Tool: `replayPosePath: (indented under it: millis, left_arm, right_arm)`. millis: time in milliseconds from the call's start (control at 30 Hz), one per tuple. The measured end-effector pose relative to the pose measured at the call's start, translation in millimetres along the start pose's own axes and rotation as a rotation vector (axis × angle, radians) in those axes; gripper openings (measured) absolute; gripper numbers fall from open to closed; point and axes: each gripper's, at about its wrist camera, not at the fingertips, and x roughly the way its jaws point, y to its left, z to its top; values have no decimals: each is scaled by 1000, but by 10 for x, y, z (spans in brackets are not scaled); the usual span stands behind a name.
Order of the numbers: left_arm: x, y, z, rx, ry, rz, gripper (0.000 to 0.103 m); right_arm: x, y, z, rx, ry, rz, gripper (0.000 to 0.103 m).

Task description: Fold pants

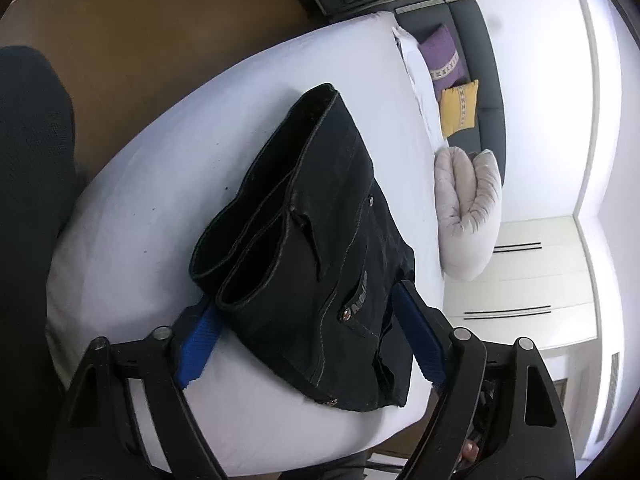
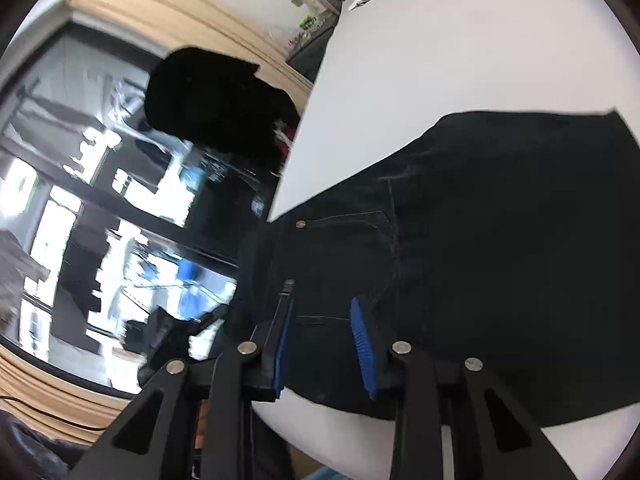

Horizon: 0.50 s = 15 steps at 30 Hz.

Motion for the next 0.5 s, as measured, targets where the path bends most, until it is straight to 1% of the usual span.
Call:
replayPosePath:
  millis: [33,100,133,167,233,267,333,433,500]
  left_arm:
    - [29,13,33,-10,1,-2,60]
    - [116,75,85,-55,8,-10,27]
    - [125,119,84,-66,9,-11,25]
    - [129,130,94,-69,4,-19,21]
    - [122,90,88,-39,-5,-17,17]
    - [112,28,90,-8,-13,-15,16]
    - [60,-124,92,77,-32,-11,15]
    - [-12,-403,80,182,-49,-6,15]
    - [-36,-598,59,261,-59,-2,14]
  right_arm:
    - [42,25,32,-30,18,-55,30]
    - [108,108,88,-88,54,-147,27]
    - [166,148,107,-129,81,-205,26]
    - [199,198,124,-154,98,-234,23]
    - [369,284,130,-237,152,-312,19]
    - [440,319,135,-268,173,-340,16]
    - [594,351,150,-313,206,-394,13]
    - [801,290,186,-337,244,-459,12]
    - [908,204,172,-332,274,-478,12]
